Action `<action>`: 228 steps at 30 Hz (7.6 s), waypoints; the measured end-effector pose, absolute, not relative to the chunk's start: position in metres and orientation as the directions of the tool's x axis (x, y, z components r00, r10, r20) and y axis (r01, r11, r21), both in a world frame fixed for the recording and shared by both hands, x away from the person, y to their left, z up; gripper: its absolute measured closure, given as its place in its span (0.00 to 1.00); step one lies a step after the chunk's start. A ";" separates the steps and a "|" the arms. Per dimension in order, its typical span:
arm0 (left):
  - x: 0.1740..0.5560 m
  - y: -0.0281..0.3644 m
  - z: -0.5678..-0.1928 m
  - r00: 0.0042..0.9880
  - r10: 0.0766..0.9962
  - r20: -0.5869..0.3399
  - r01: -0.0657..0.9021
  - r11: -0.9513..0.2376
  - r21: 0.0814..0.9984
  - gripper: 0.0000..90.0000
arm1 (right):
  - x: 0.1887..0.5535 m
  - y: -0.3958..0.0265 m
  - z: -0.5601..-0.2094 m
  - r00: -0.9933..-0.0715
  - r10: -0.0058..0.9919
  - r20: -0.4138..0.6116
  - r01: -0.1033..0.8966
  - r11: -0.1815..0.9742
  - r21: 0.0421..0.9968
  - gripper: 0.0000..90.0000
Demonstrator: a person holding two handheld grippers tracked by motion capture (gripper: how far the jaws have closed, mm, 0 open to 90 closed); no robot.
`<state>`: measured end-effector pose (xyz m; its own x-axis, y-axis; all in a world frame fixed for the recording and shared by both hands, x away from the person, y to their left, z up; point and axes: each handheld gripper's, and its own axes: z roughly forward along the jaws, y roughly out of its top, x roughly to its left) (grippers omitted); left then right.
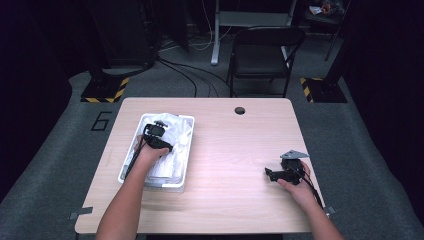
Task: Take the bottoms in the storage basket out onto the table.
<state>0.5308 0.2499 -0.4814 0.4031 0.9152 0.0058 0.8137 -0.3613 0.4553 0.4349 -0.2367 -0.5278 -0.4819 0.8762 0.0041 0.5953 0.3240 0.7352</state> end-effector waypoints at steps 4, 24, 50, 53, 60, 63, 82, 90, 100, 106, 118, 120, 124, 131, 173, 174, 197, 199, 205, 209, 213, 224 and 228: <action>0.529 0.249 -0.477 0.402 0.916 0.013 0.810 -0.362 0.462 0.47 | 0.435 -0.237 -0.528 -0.482 0.876 0.004 0.595 0.324 0.735 0.13; 0.511 0.259 -0.438 0.419 0.908 -0.015 0.749 -0.336 0.570 0.59 | 0.435 -0.237 -0.528 -0.482 0.876 0.004 0.595 0.324 0.735 0.13; 0.492 0.263 -0.379 0.433 0.901 0.016 0.661 -0.330 0.674 0.60 | 0.435 -0.237 -0.528 -0.482 0.876 0.004 0.596 0.324 0.735 0.13; 0.490 0.262 -0.370 0.432 0.902 0.014 0.648 -0.321 0.691 0.61 | 0.435 -0.237 -0.528 -0.482 0.876 0.004 0.595 0.324 0.735 0.13; 0.484 0.263 -0.345 0.452 0.891 0.050 0.621 -0.354 0.699 0.61 | 0.435 -0.237 -0.528 -0.482 0.876 0.004 0.595 0.324 0.735 0.13; 0.482 0.263 -0.335 0.452 0.891 0.049 0.608 -0.348 0.713 0.61 | 0.435 -0.237 -0.528 -0.482 0.876 0.004 0.596 0.324 0.735 0.13; 0.470 0.264 -0.279 0.447 0.893 0.044 0.555 -0.316 0.769 0.61 | 0.435 -0.237 -0.528 -0.482 0.876 0.004 0.595 0.324 0.735 0.13; 0.464 0.261 -0.261 0.457 0.887 0.062 0.529 -0.327 0.783 0.60 | 0.435 -0.237 -0.528 -0.482 0.876 0.004 0.595 0.324 0.735 0.13; 0.458 0.249 -0.250 0.500 0.863 0.078 0.502 -0.361 0.786 0.60 | 0.435 -0.237 -0.528 -0.482 0.876 0.004 0.595 0.324 0.735 0.13; 0.456 0.237 -0.247 0.529 0.845 0.076 0.483 -0.373 0.792 0.60 | 0.435 -0.237 -0.528 -0.482 0.876 0.004 0.595 0.324 0.735 0.13; 0.456 0.210 -0.250 0.570 0.819 0.071 0.464 -0.392 0.795 0.60 | 0.435 -0.237 -0.528 -0.482 0.876 0.004 0.595 0.324 0.735 0.13; 0.456 0.208 -0.251 0.576 0.814 0.073 0.462 -0.398 0.793 0.60 | 0.435 -0.237 -0.528 -0.482 0.876 0.004 0.596 0.324 0.735 0.13; 0.457 0.205 -0.253 0.577 0.814 0.066 0.464 -0.394 0.793 0.60 | 0.435 -0.237 -0.528 -0.482 0.876 0.004 0.595 0.324 0.735 0.13; 0.458 0.198 -0.256 0.586 0.808 0.067 0.466 -0.402 0.788 0.60 | 0.435 -0.237 -0.528 -0.482 0.876 0.003 0.595 0.325 0.735 0.13; 0.461 0.152 -0.268 0.650 0.758 0.052 0.444 -0.434 0.784 0.60 | 0.435 -0.237 -0.528 -0.487 0.873 0.004 0.595 0.329 0.733 0.13; 0.461 0.150 -0.268 0.651 0.758 0.049 0.444 -0.432 0.785 0.60 | 0.435 -0.237 -0.528 -0.488 0.873 0.003 0.594 0.330 0.733 0.13; 0.463 0.094 -0.285 0.714 0.699 0.040 0.425 -0.479 0.768 0.61 | 0.435 -0.237 -0.527 -0.485 0.874 0.015 0.599 0.320 0.734 0.13; 0.463 0.089 -0.286 0.721 0.692 0.042 0.424 -0.487 0.764 0.61 | 0.435 -0.236 -0.527 -0.484 0.875 0.019 0.601 0.317 0.734 0.13; 0.464 0.079 -0.289 0.722 0.691 0.035 0.427 -0.485 0.763 0.61 | 0.434 -0.236 -0.527 -0.481 0.876 0.023 0.606 0.314 0.731 0.13; 0.465 0.073 -0.291 0.723 0.690 0.026 0.429 -0.479 0.765 0.61 | 0.435 -0.236 -0.527 -0.482 0.876 0.021 0.605 0.315 0.731 0.13; 0.466 0.067 -0.292 0.732 0.681 0.027 0.425 -0.488 0.762 0.61 | 0.435 -0.236 -0.527 -0.482 0.876 0.021 0.605 0.316 0.731 0.13; 0.464 0.047 -0.297 0.748 0.663 0.027 0.418 -0.503 0.757 0.61 | 0.435 -0.236 -0.527 -0.481 0.877 0.021 0.606 0.315 0.731 0.13; 0.464 0.043 -0.299 0.753 0.657 0.025 0.418 -0.508 0.753 0.61 | 0.435 -0.237 -0.527 -0.484 0.875 0.014 0.599 0.319 0.734 0.13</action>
